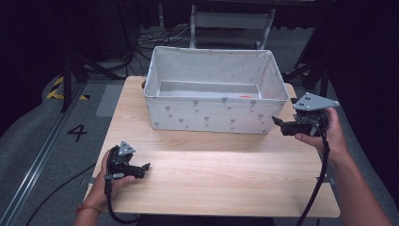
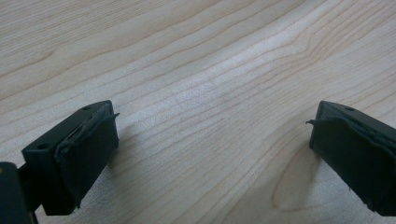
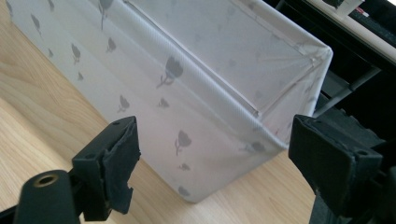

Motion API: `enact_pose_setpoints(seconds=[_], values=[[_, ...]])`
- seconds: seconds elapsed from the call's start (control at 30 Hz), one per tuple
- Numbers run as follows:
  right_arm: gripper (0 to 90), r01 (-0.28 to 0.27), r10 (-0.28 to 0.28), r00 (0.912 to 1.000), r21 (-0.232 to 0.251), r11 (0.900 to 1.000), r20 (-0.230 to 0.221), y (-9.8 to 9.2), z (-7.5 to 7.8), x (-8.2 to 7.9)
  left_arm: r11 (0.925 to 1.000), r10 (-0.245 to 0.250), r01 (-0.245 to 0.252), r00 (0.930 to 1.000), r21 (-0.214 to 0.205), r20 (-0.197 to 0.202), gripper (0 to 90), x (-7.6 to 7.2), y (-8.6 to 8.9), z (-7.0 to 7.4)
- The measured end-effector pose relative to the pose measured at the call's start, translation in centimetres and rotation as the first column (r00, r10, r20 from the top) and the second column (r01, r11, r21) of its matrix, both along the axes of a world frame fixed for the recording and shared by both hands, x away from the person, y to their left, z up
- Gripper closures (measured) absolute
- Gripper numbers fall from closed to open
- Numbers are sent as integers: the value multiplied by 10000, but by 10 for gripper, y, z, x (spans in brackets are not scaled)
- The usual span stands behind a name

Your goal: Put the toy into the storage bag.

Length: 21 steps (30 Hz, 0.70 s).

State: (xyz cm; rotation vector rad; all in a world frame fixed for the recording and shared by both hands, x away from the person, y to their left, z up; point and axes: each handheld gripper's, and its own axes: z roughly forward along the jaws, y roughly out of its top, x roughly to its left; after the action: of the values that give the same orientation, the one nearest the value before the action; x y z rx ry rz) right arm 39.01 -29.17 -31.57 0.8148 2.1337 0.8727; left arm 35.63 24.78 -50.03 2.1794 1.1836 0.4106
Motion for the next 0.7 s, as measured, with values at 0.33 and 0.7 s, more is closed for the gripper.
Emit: enact_pose_setpoints(seconds=[0.33,0.7], values=[[155,-10,6,10000,-489,9988,-90,-4,-26,-16,10000,2,-2,10000,8,5,16,0,0,0],[155,172,-208,9984,-683,9975,-526,-13,-56,-27,10000,13,-13,10000,4,6,15,0,0,0]])
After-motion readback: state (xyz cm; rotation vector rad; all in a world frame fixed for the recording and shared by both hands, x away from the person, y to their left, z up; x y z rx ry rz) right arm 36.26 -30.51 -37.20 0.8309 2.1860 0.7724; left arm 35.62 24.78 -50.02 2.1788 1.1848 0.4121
